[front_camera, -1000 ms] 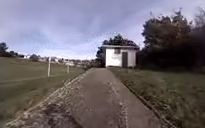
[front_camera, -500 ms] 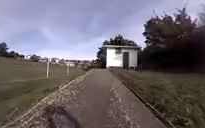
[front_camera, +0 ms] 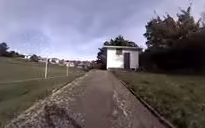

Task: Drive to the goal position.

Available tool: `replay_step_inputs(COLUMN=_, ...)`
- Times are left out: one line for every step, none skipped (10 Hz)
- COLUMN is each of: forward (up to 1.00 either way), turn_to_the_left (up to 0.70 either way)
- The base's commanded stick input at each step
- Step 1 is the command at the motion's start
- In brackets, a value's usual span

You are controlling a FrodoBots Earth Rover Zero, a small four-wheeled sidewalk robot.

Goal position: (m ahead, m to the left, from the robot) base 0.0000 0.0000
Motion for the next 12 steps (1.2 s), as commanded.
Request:
replay_step_inputs(forward=0.85, turn_to_the_left=-0.13)
replay_step_inputs(forward=0.85, turn_to_the_left=0.00)
replay_step_inputs(forward=0.85, turn_to_the_left=0.00)
replay_step_inputs(forward=0.85, turn_to_the_left=0.00)
replay_step_inputs(forward=0.85, turn_to_the_left=0.00)
replay_step_inputs(forward=0.85, turn_to_the_left=0.00)
replay_step_inputs(forward=0.85, turn_to_the_left=0.00)
replay_step_inputs(forward=0.85, turn_to_the_left=0.00)
replay_step_inputs(forward=0.85, turn_to_the_left=0.00)
replay_step_inputs(forward=0.85, turn_to_the_left=0.00)
replay_step_inputs(forward=0.85, turn_to_the_left=0.00)
replay_step_inputs(forward=0.85, turn_to_the_left=0.00)
